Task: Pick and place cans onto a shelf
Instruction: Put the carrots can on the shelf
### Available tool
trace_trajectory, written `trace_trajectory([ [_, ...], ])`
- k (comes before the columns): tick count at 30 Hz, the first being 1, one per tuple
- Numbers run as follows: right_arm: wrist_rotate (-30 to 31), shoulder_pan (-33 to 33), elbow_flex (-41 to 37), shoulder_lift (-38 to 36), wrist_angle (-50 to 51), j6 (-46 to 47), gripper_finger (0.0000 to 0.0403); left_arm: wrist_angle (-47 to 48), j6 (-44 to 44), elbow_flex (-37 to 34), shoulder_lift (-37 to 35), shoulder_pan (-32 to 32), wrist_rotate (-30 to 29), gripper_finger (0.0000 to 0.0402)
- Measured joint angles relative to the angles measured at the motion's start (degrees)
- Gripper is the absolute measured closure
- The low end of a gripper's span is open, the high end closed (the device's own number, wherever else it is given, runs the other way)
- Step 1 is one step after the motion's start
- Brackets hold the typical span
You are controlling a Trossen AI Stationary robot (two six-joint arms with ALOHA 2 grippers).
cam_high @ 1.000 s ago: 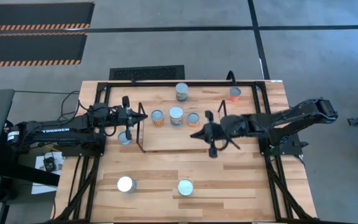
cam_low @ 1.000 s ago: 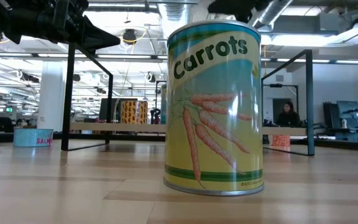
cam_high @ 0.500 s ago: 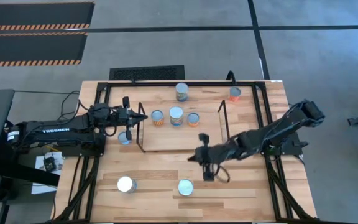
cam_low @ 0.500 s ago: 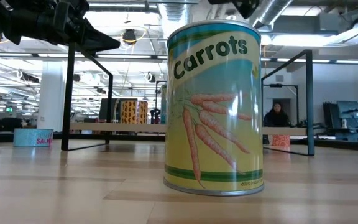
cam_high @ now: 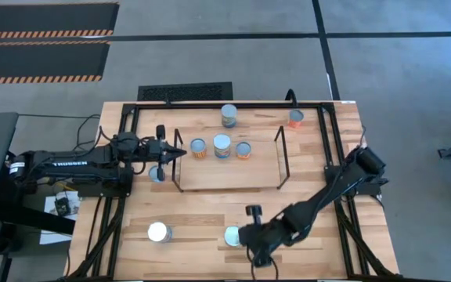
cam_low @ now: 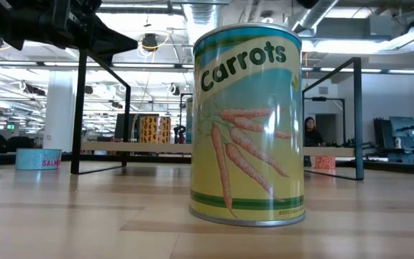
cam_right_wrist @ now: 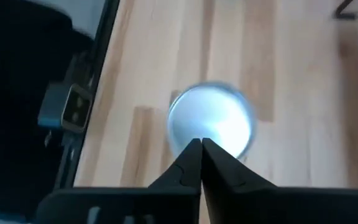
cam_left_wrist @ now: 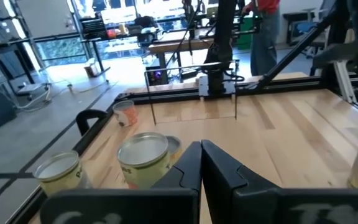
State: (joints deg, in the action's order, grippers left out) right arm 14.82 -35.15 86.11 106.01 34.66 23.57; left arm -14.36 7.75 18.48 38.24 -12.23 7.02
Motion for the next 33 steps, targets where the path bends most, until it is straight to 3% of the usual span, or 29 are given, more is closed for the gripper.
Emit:
trace_trajectory([
  [10,0.38,-1.6,6.88,7.48,5.71,-3.26,0.0294,-0.03,-0.09,0.0,-0.02,2.17,-0.29,0.0402],
  [16,1.87,-1.36,7.06,7.83,6.08,-6.89,0.0267,0.04,-0.09,0.0,-0.02,2.96,-0.35,0.0401],
  [28,0.78,-0.49,7.22,10.39,5.07,-10.16,0.0277,0.91,0.01,0.0,-0.02,3.0,-1.72,0.0401],
  [33,0.55,-0.31,7.23,10.37,5.16,-10.13,0.0303,0.89,0.0,-0.02,-0.03,3.0,-1.7,0.0401],
])
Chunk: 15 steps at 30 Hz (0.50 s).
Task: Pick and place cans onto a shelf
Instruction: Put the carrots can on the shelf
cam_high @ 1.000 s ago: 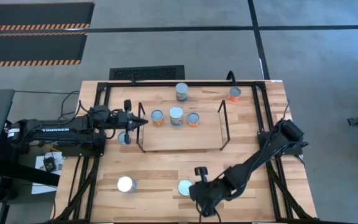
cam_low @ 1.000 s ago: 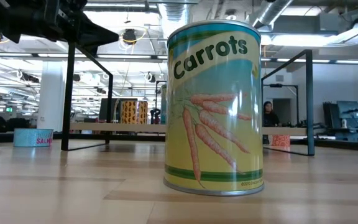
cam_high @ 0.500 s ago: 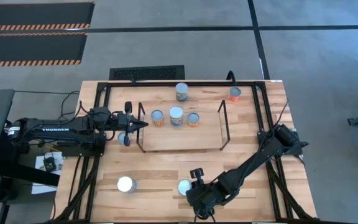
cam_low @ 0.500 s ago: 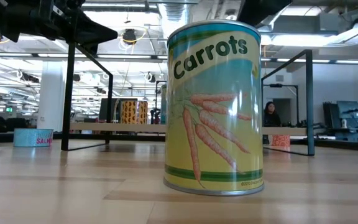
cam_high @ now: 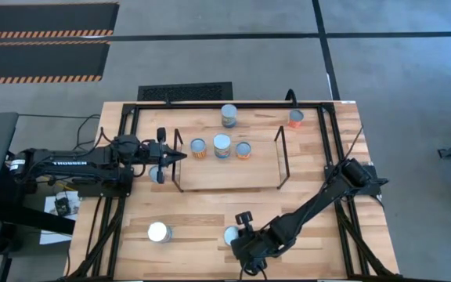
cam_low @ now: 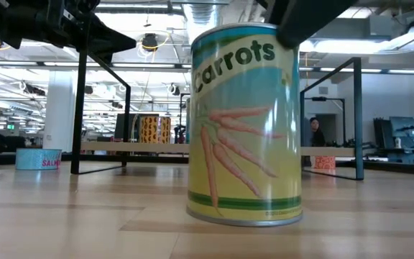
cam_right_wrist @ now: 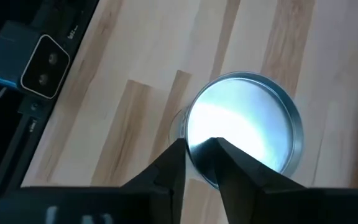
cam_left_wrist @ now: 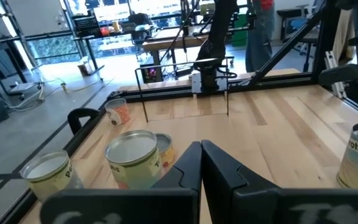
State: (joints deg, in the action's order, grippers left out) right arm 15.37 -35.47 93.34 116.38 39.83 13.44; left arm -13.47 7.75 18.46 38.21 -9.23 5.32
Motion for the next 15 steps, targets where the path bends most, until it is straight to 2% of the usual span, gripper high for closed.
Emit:
trace_trajectory([
  [7,-0.04,0.16,-0.02,0.0,0.16,0.01,0.039,-0.01,0.0,0.0,0.01,0.01,0.0,0.0401],
  [15,-0.59,0.37,-0.35,-2.62,1.1,1.71,0.0397,-0.02,-0.04,0.0,0.01,0.02,0.02,0.0401],
])
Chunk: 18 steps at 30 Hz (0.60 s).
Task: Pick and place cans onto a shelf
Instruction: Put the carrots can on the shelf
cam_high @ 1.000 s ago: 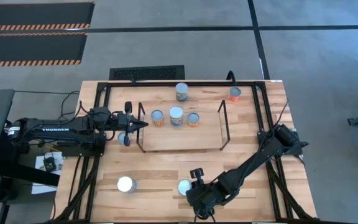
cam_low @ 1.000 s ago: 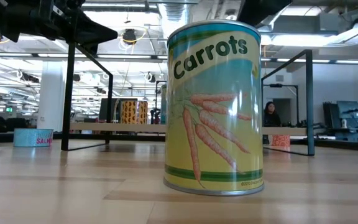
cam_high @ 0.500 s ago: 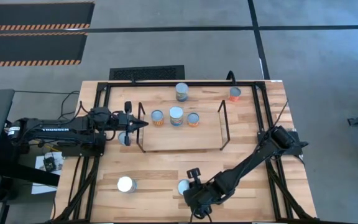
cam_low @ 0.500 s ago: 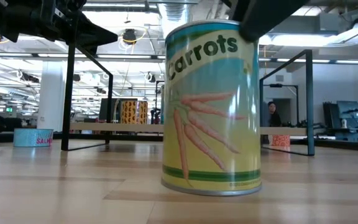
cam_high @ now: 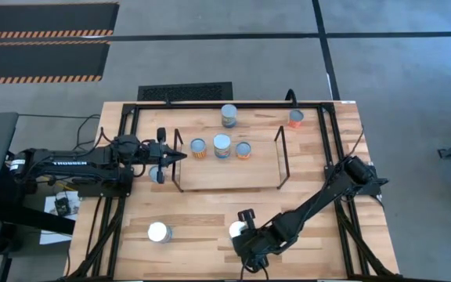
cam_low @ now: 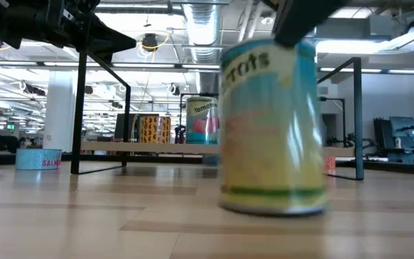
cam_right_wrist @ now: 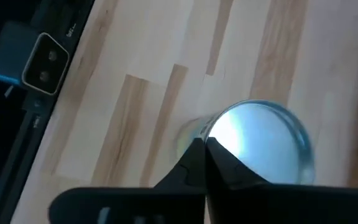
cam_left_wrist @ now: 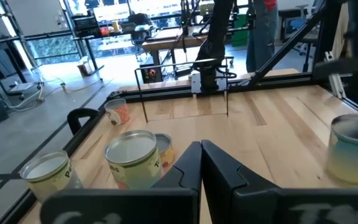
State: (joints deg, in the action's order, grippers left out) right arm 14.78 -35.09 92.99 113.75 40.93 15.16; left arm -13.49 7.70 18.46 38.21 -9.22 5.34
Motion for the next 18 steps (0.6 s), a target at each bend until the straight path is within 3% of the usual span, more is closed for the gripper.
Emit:
trace_trajectory([
  [10,6.47,2.39,0.02,-10.75,7.95,4.0,0.0398,0.0,-0.04,0.0,-0.02,-0.02,0.01,0.0401],
  [18,9.14,13.56,0.11,-16.31,19.79,6.91,0.0398,-0.38,-0.42,0.0,-0.01,-0.02,0.02,0.0401],
])
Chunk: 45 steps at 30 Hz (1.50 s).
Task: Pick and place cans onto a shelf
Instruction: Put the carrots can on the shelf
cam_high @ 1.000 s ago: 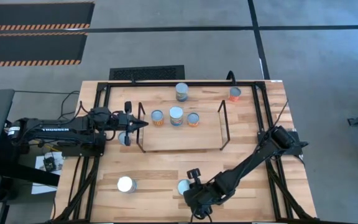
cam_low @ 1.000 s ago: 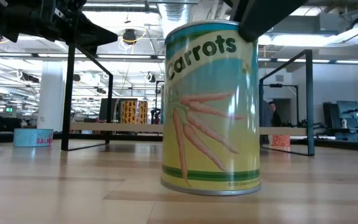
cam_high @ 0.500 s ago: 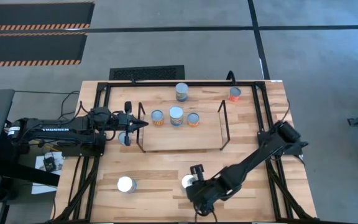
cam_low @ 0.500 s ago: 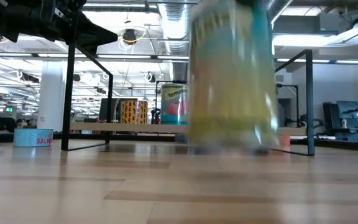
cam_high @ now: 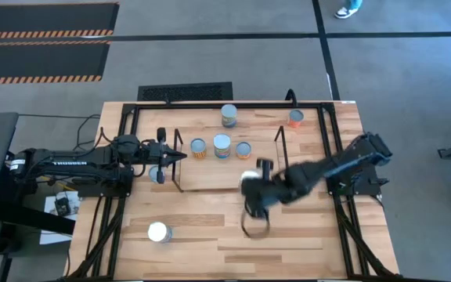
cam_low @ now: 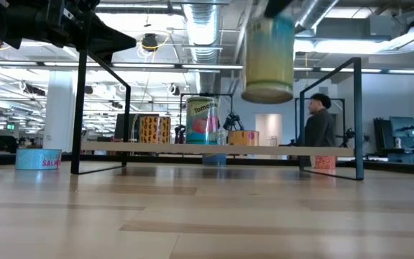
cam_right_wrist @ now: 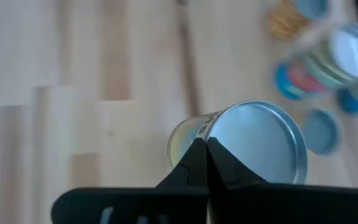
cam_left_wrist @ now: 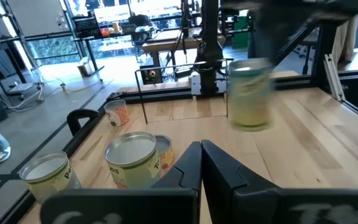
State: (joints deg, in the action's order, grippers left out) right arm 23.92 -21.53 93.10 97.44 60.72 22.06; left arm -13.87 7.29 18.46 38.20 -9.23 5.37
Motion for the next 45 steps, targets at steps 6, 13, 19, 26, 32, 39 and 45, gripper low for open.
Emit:
trace_trajectory([
  [6,0.03,10.85,0.0,0.62,5.87,0.04,0.04,-0.02,-0.02,0.0,0.0,0.01,0.0,0.0402],
  [13,-0.29,19.15,0.13,1.92,8.4,3.4,0.0398,-0.04,-0.52,0.0,0.02,0.02,0.0,0.0401],
  [19,-0.42,22.42,-1.55,2.04,9.44,5.96,0.0399,-0.15,-1.03,0.0,0.02,0.02,0.02,0.0401],
  [26,-0.56,24.12,-3.34,2.2,8.77,8.69,0.0399,-0.15,-1.31,0.0,0.01,0.0,0.02,0.0402],
  [32,-0.71,25.48,-3.48,2.24,9.01,10.62,0.04,-0.15,-1.77,0.0,0.01,0.0,0.04,0.0401],
  [39,-1.31,26.37,-3.48,2.24,8.51,12.35,0.0397,-0.15,-1.97,0.0,0.02,0.0,0.04,0.0401],
  [45,-1.42,26.75,-3.48,2.24,7.94,13.87,0.0398,-0.15,-2.04,0.0,0.01,0.02,0.04,0.0401],
])
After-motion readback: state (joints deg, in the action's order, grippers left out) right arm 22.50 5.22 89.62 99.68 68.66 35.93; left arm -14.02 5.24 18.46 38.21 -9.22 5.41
